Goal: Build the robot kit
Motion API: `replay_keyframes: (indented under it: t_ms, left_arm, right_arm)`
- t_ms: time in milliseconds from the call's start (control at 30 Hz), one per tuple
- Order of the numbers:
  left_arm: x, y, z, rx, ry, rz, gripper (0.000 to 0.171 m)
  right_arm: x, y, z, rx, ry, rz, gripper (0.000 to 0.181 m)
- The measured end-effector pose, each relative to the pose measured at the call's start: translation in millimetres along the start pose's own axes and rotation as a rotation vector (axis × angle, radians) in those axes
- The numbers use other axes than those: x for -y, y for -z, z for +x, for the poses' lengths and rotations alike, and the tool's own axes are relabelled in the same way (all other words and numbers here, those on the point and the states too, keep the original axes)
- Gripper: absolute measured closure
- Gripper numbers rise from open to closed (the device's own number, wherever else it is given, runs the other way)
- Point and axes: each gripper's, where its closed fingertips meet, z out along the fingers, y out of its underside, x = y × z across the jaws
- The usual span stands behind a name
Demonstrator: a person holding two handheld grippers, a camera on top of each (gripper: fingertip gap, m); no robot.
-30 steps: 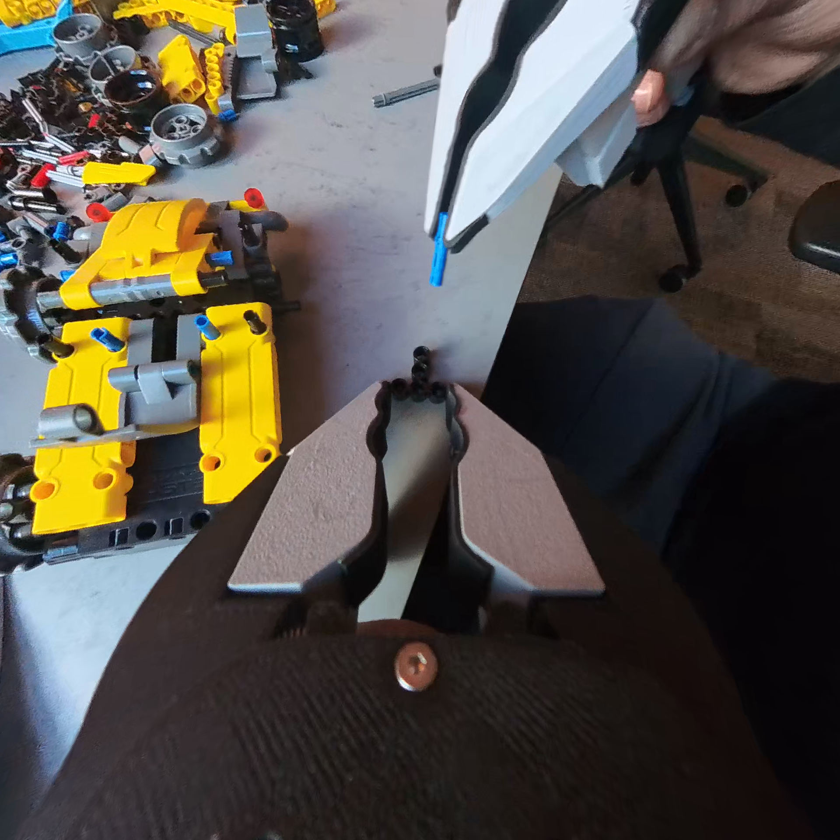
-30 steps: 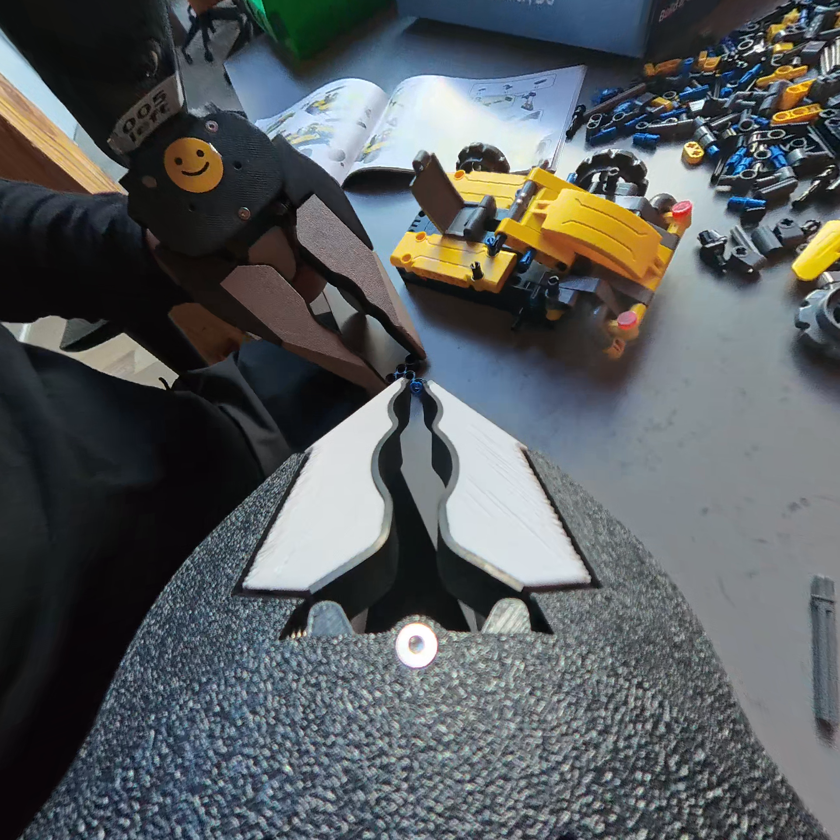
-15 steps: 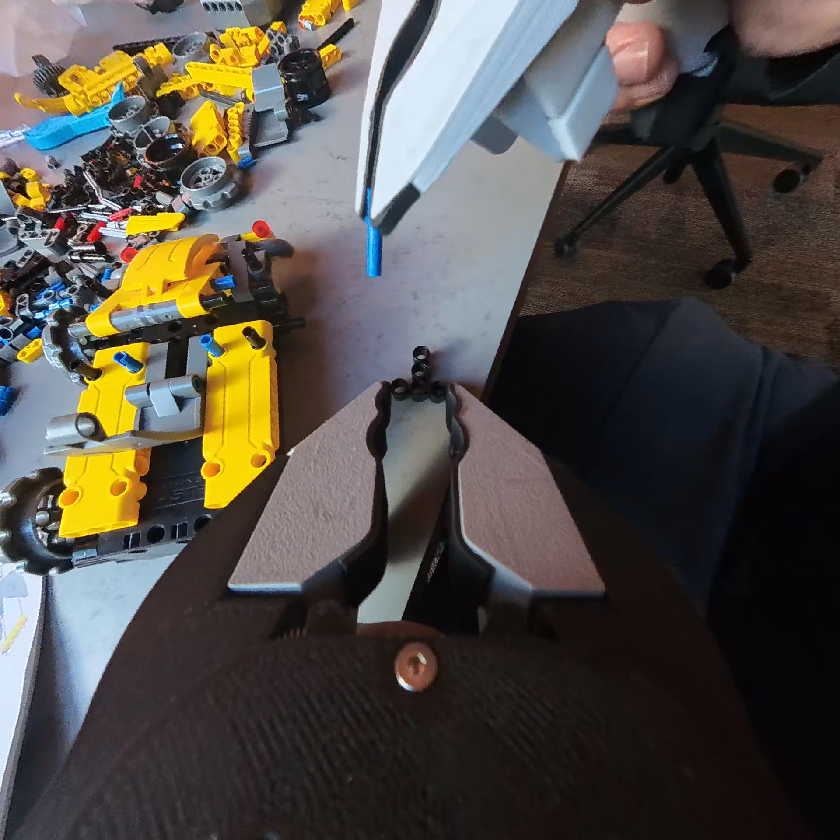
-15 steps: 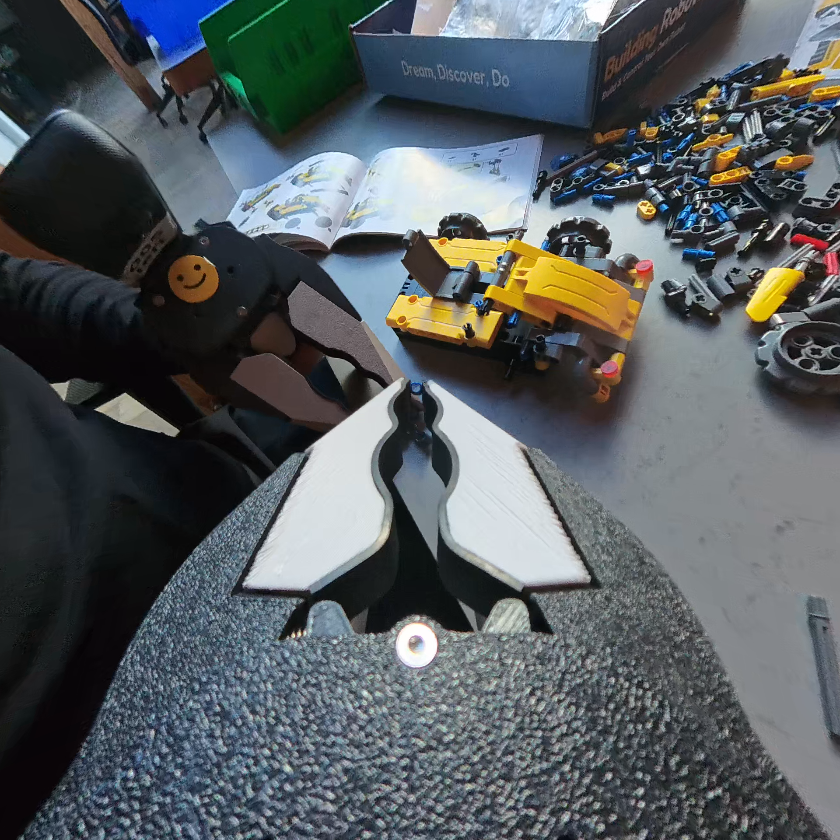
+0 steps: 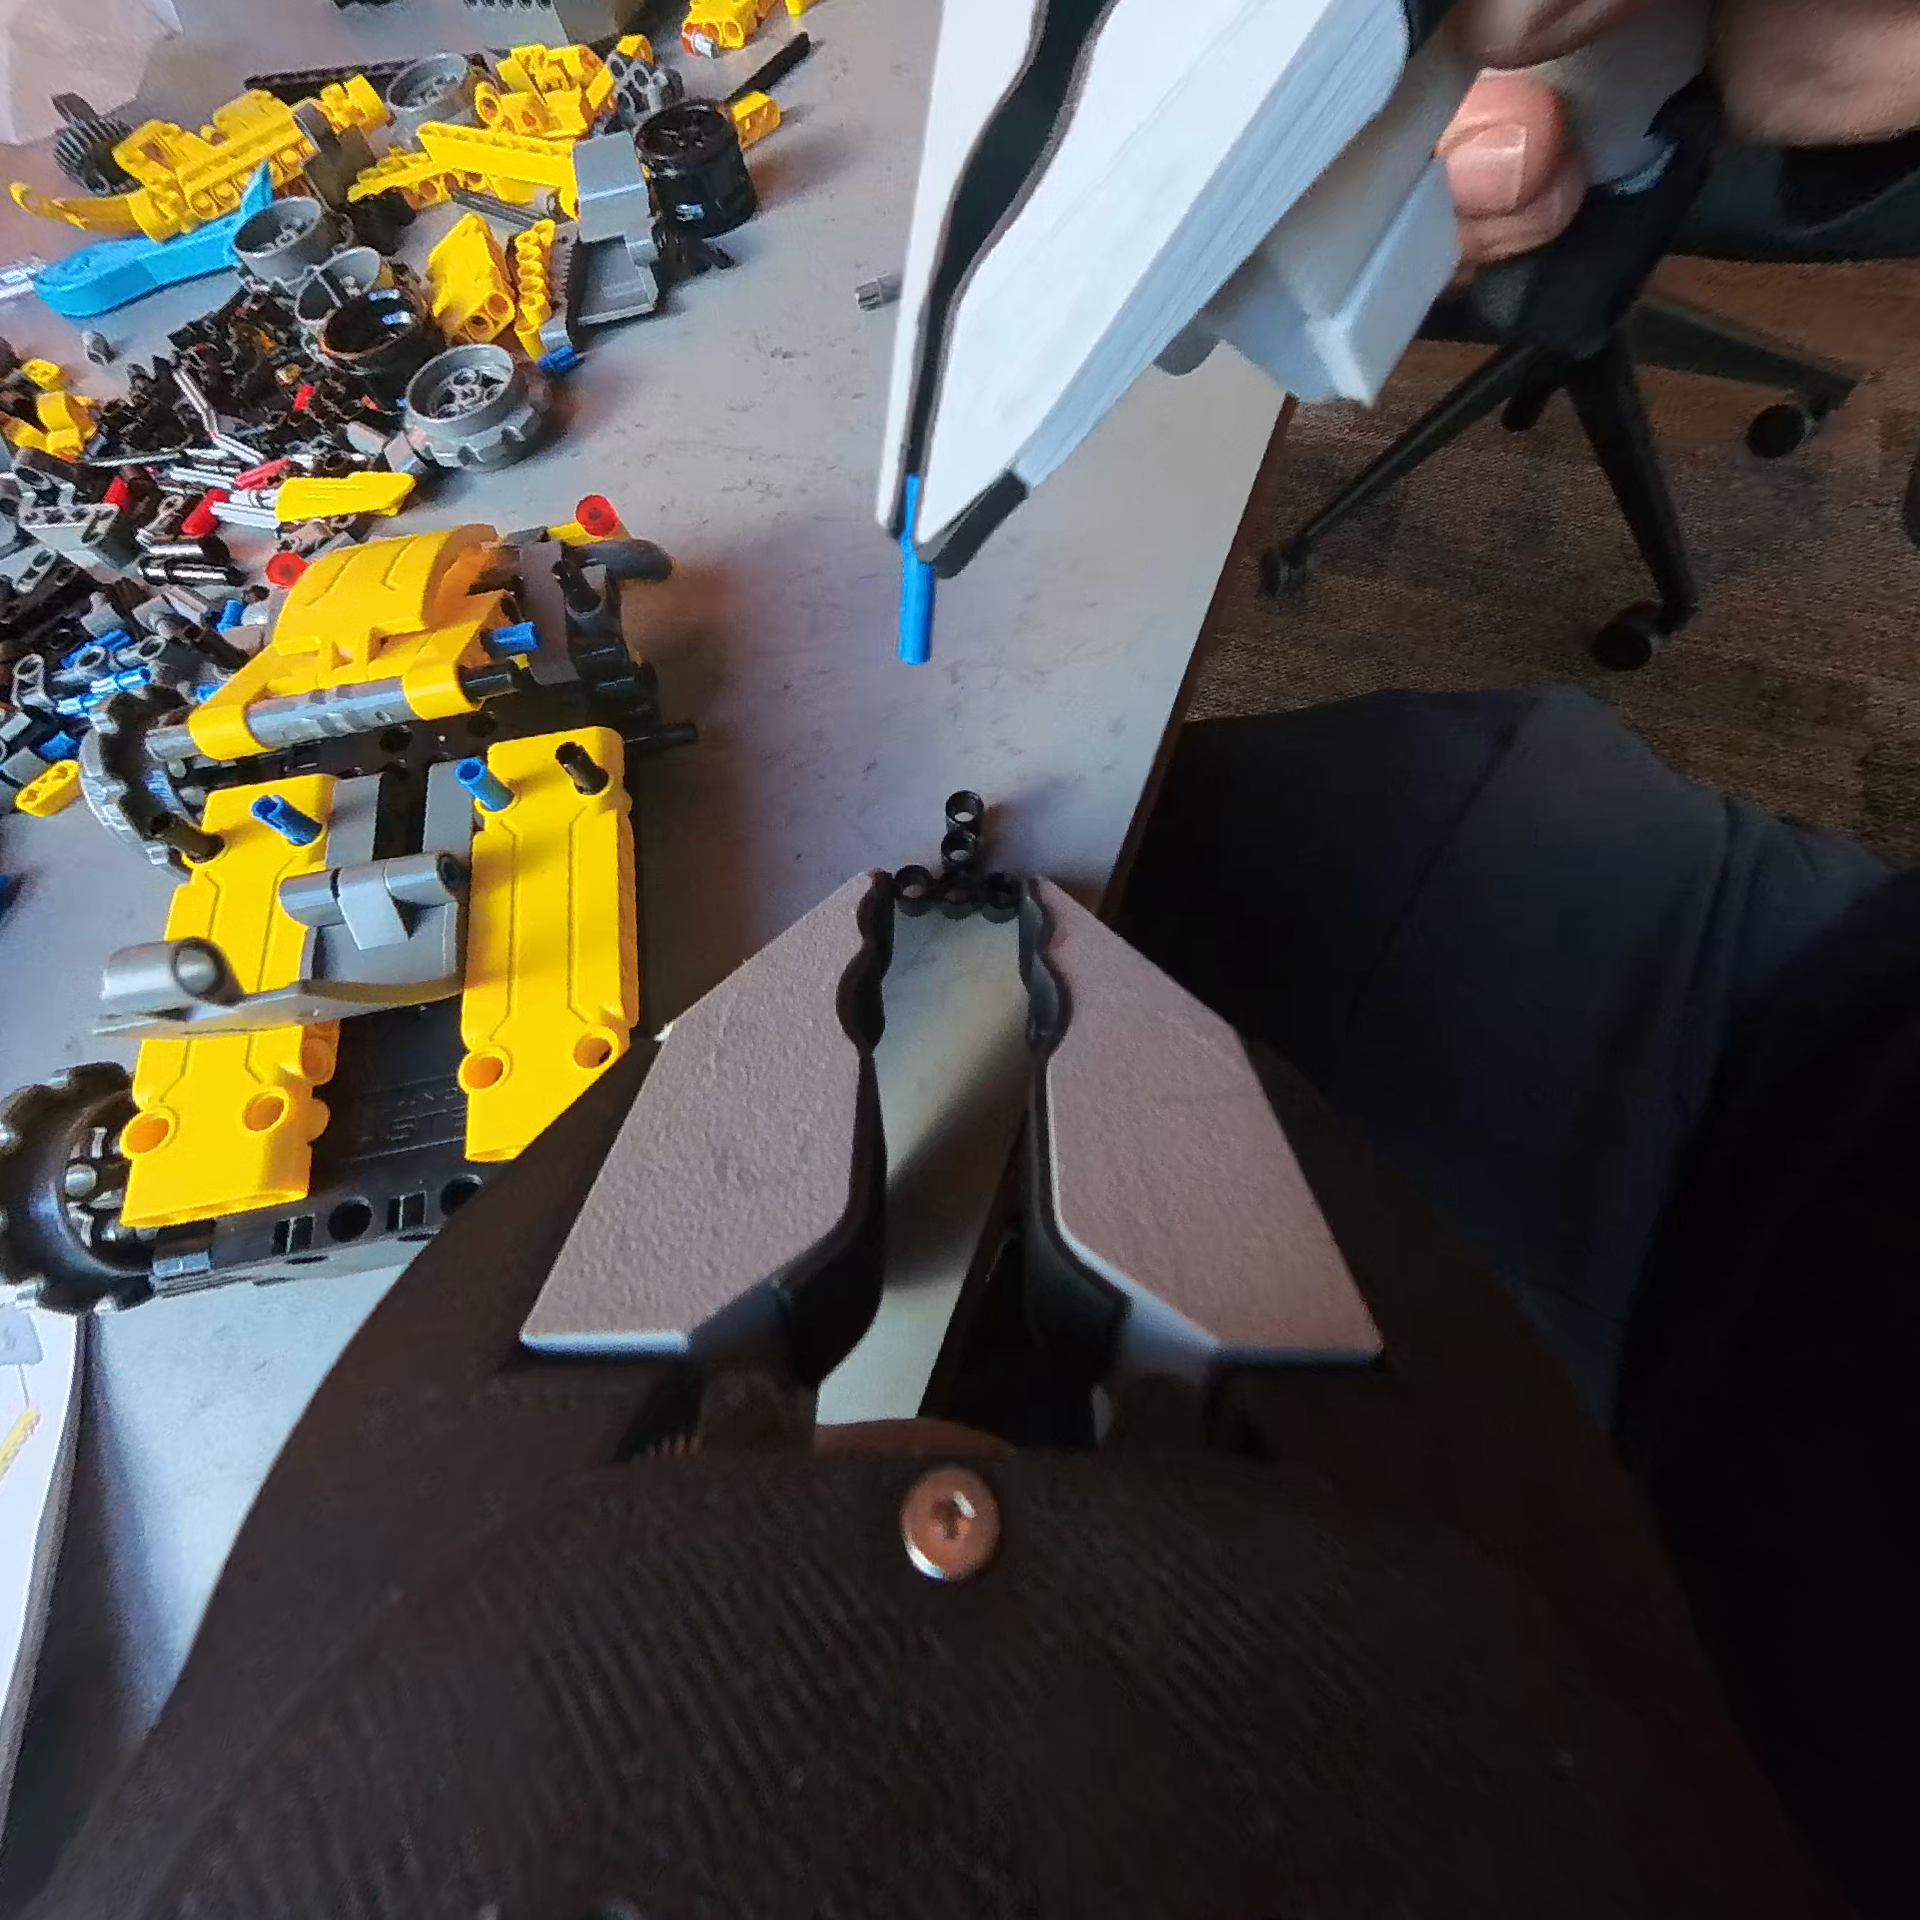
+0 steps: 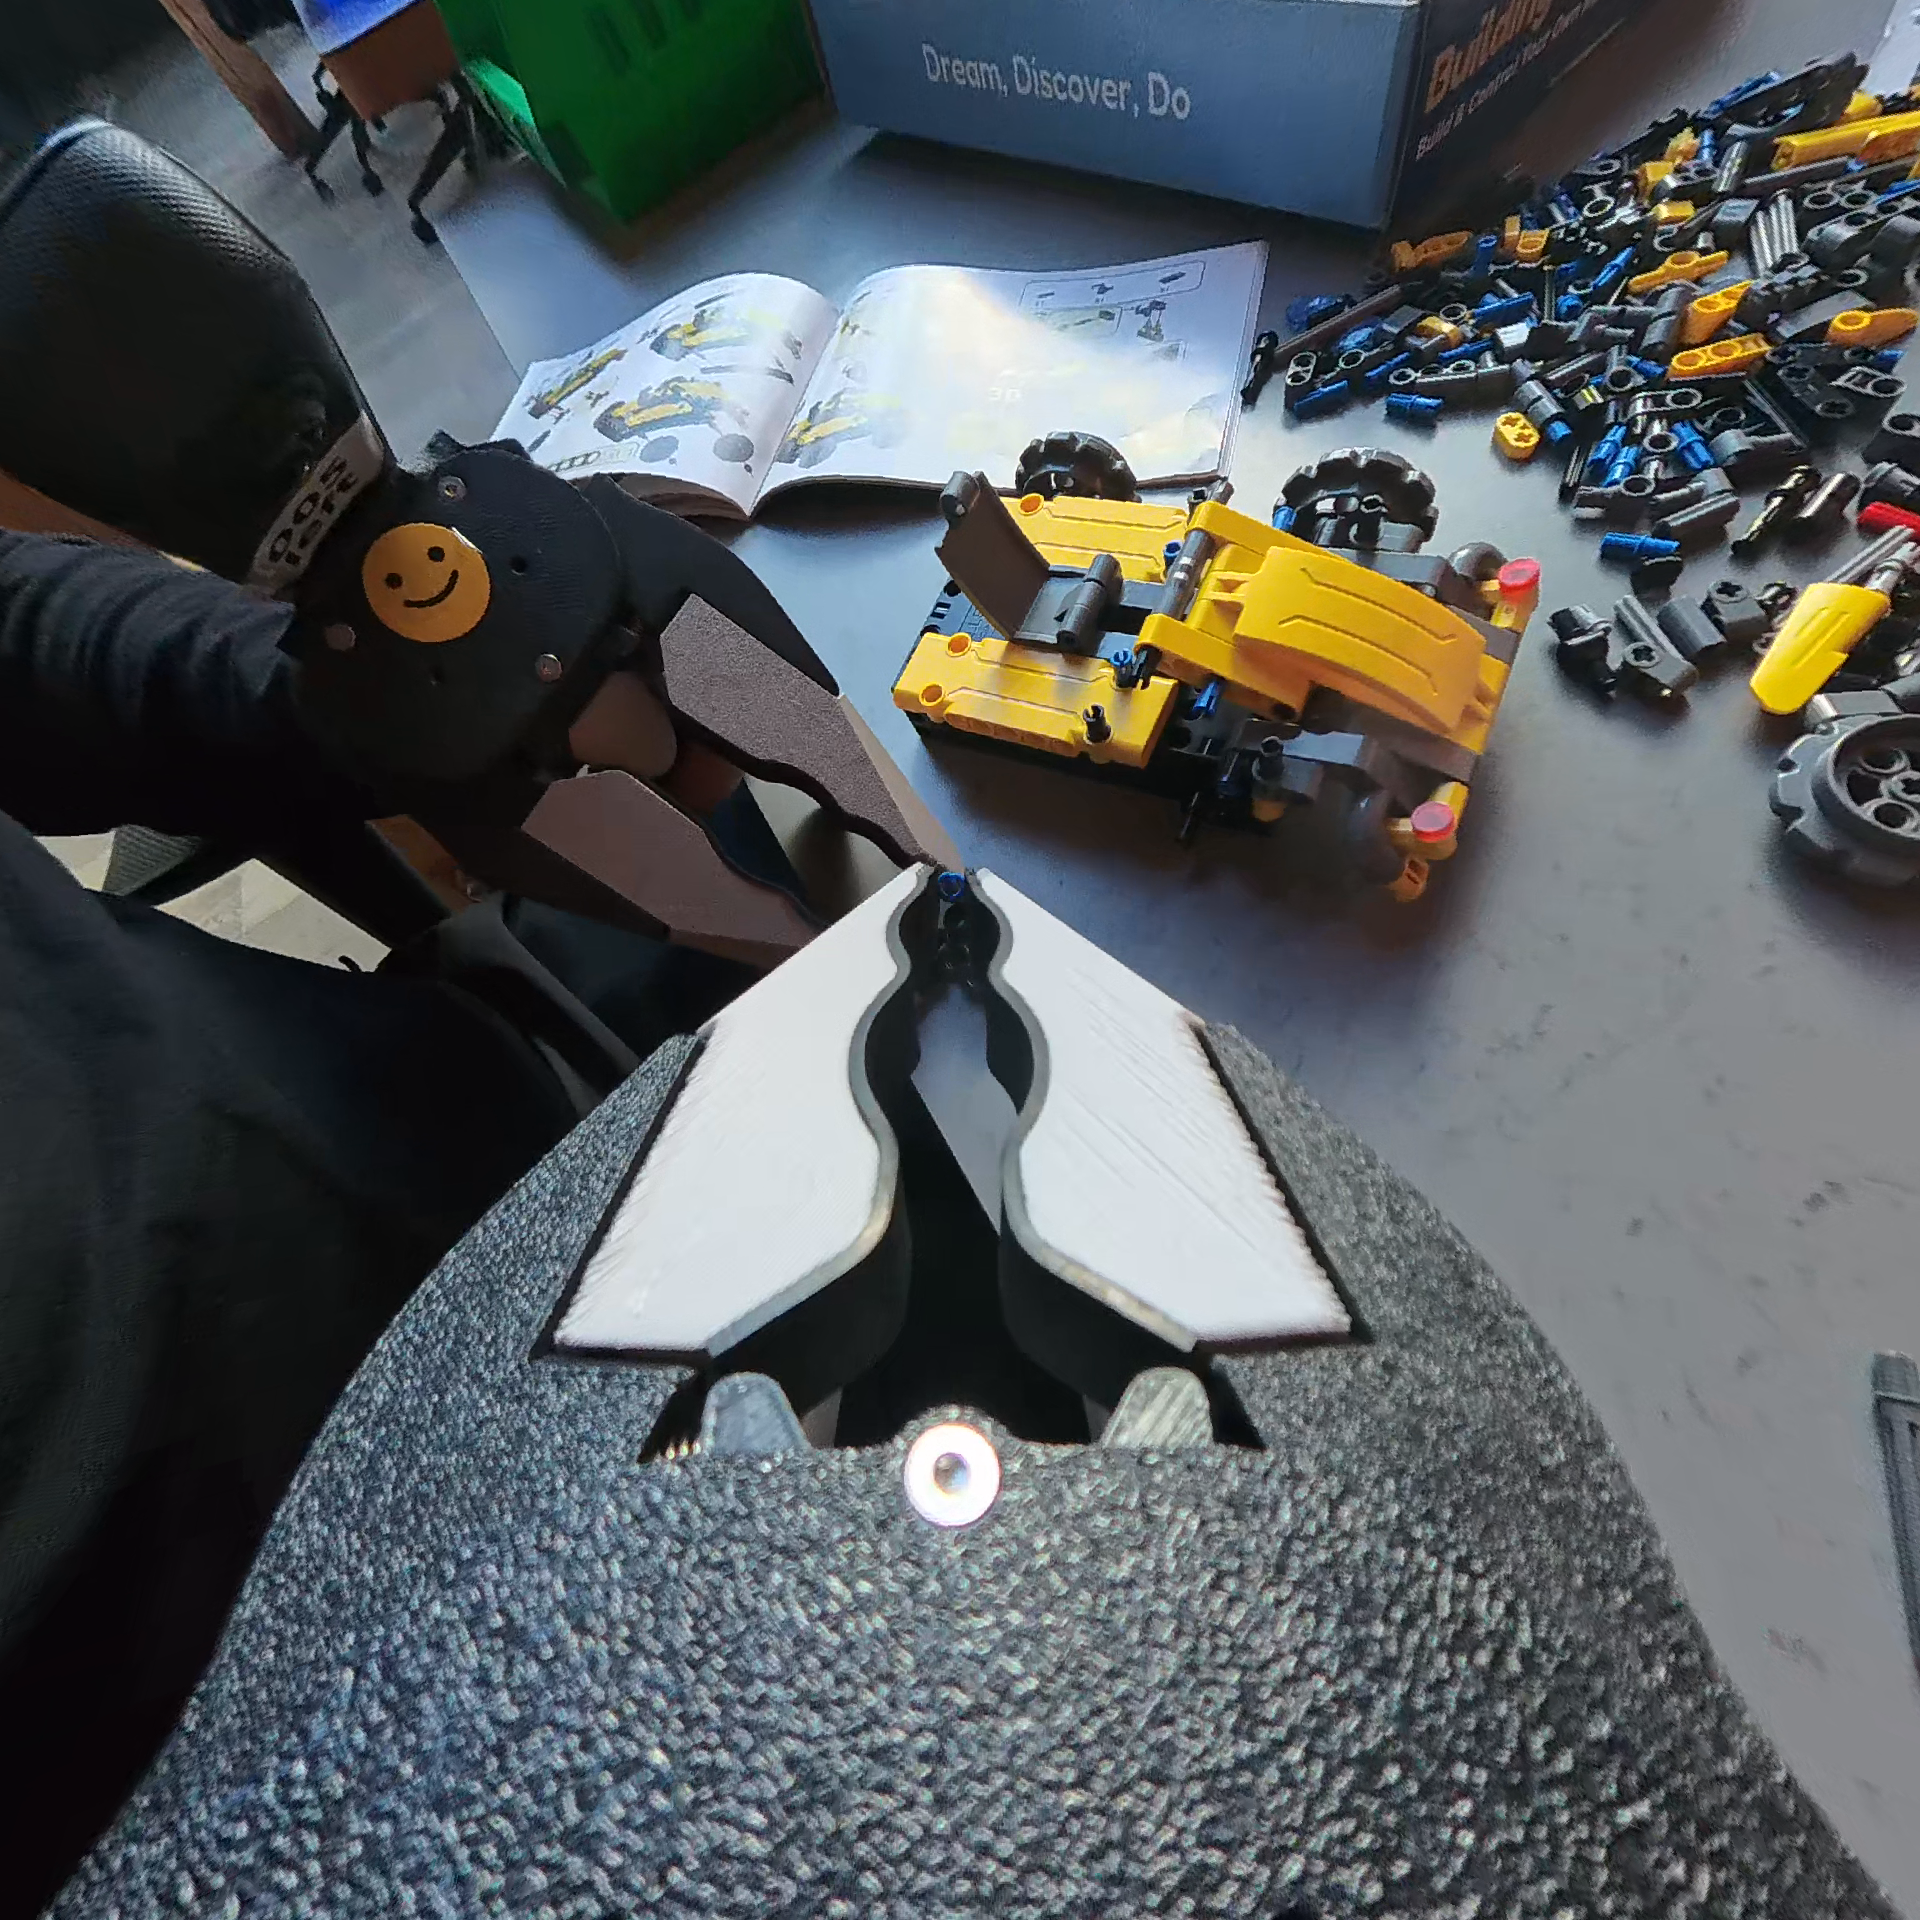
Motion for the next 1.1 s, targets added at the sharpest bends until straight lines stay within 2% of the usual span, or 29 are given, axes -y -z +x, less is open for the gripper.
replay_keyframes:
  t_ms: [167, 567, 1100]
  left_arm:
    - [2.4, 1.9, -0.5, -0.064, 0.099, 0.011, 0.151]
    - [5.5, 3.7, 0.5, -0.035, 0.086, 0.064, 0.144]
    - [5.3, 3.7, -0.9, 0.019, 0.03, 0.082, 0.15]
  right_arm:
    - [-4.5, 1.3, 2.3, 0.0, -0.011, 0.005, 0.176]
    - [-7.0, -1.8, 0.1, 0.008, -0.009, -0.002, 0.177]
    - [-22.9, -31.7, -5.5, 0.038, 0.07, -0.163, 0.176]
